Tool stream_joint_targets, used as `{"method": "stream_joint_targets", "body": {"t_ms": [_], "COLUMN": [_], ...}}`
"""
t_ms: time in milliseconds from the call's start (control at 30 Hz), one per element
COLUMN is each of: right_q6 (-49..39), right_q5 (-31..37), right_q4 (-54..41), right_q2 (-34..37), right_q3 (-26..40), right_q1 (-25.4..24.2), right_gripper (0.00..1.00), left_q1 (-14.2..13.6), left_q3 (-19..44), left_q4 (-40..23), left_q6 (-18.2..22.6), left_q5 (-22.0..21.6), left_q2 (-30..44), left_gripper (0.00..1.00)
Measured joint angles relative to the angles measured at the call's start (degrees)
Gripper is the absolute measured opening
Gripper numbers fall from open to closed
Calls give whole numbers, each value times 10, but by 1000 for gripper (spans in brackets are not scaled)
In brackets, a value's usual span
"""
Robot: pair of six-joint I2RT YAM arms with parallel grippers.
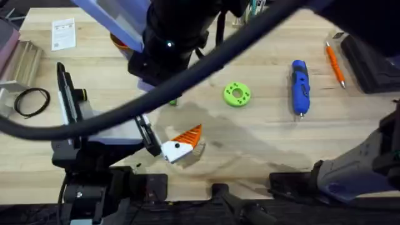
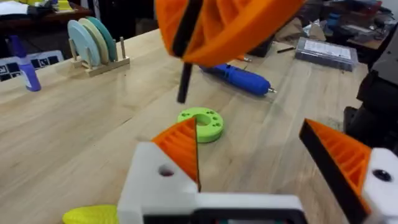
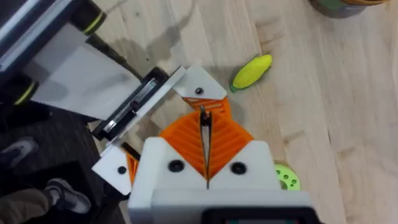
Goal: Pick up the gripper from the table and insert it into the empty holder that is missing its gripper. Then pick up a screw, insert it into the mounting hole, and use the screwdriver to tighten it. Finally, clean up the table by picking up the vegetable and placing it into the bucket.
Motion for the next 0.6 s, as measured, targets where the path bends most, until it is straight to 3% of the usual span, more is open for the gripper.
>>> {"method": "stream_joint_targets", "body": {"t_ms": [600], "right_q6": [-8], "right_q5": [-5], "right_q4": [-4], "right_q2": [34], "right_q3": [0], "right_q1": [0], "right_gripper": [6], "left_q1": [0], "left_q3": [0], "left_q4": [0], "left_q6": [0], "left_q5": [0], "left_q2": [0], "left_gripper": [986]}}
